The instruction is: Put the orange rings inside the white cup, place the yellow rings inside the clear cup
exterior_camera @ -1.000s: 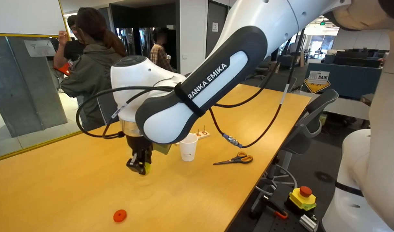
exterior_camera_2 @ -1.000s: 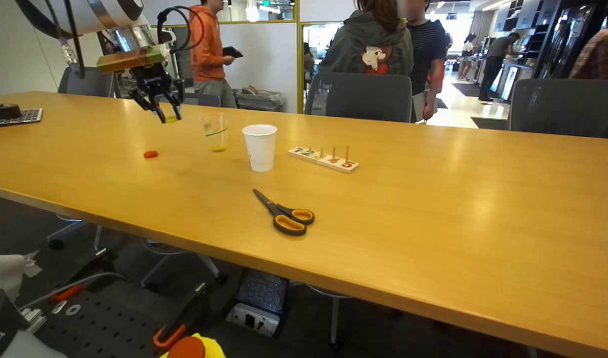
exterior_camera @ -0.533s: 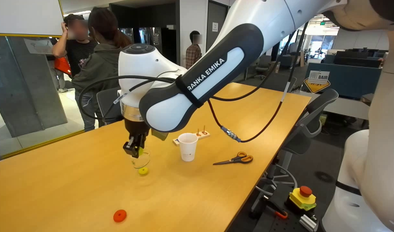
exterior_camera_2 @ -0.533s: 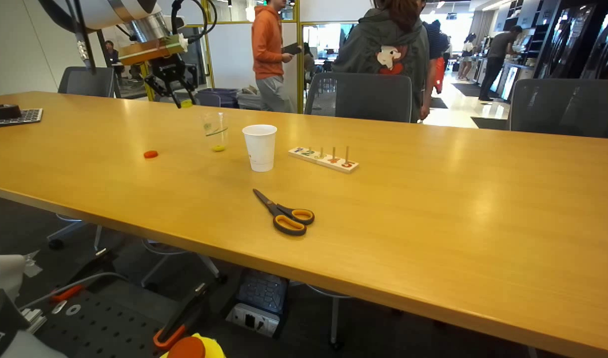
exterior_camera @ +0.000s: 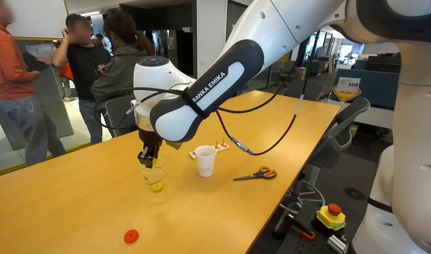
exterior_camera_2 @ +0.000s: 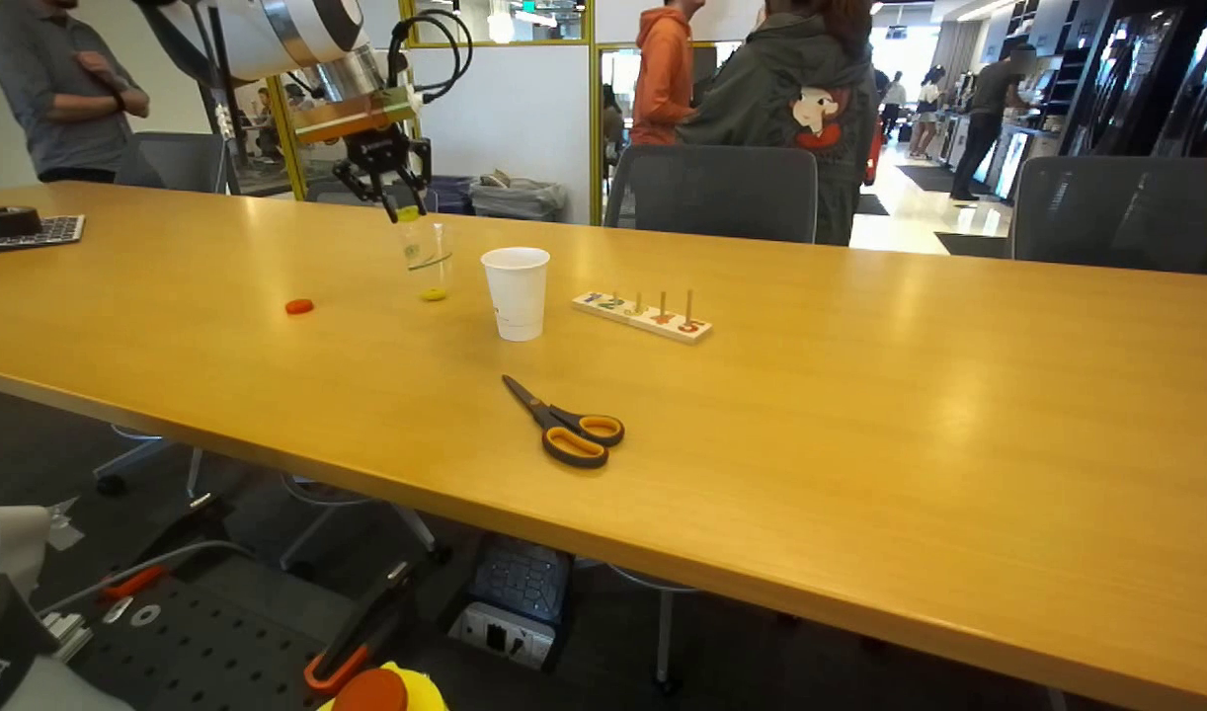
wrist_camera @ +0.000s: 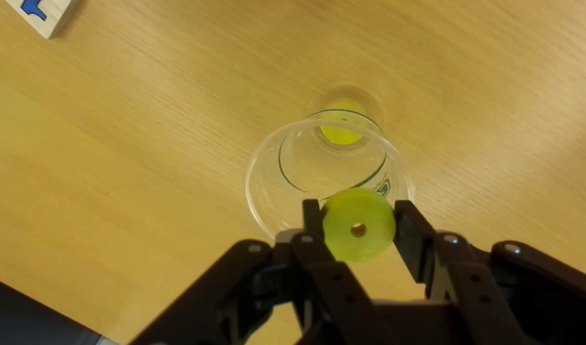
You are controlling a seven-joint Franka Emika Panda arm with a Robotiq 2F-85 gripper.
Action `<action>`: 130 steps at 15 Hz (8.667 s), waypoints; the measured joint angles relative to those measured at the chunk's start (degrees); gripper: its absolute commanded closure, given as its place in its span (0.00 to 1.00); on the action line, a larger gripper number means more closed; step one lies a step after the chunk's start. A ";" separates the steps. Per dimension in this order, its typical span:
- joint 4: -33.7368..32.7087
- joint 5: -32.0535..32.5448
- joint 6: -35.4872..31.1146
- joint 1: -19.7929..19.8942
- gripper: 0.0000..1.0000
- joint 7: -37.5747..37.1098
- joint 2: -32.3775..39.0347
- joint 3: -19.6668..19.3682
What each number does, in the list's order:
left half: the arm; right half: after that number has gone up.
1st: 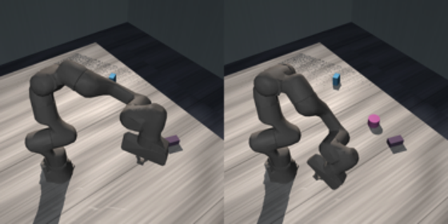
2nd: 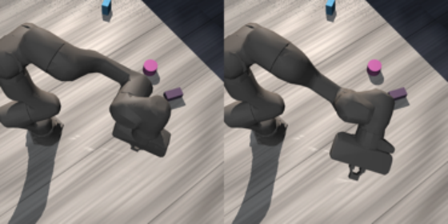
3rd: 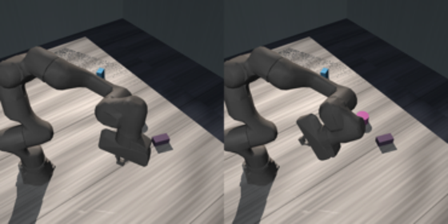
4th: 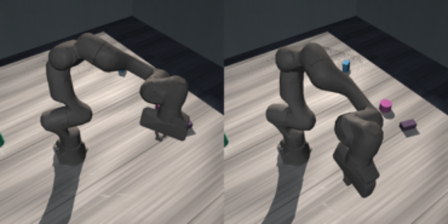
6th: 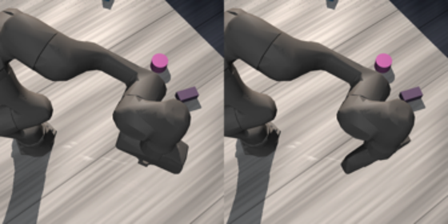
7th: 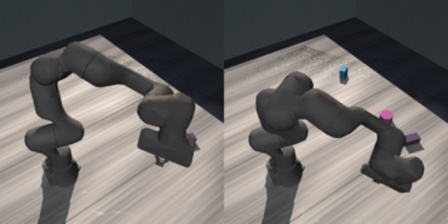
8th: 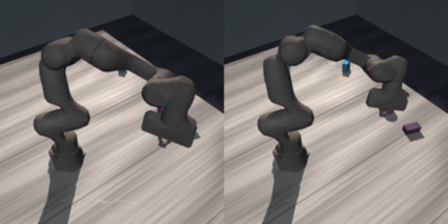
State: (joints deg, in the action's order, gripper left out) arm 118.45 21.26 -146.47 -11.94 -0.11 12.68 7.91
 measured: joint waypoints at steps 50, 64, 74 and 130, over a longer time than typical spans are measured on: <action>0.98 -10.14 -1.44 -14.26 0.00 -28.62 10.93 0.83; -0.68 -10.13 -1.62 -15.01 0.25 -28.64 13.25 -0.75; -3.30 -7.43 2.25 -16.08 0.79 -28.65 13.35 -1.13; 13.87 -10.35 16.93 11.74 0.00 -2.39 -21.75 -7.38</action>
State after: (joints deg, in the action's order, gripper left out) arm 132.31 10.91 -129.54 -0.20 -2.50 -9.07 0.53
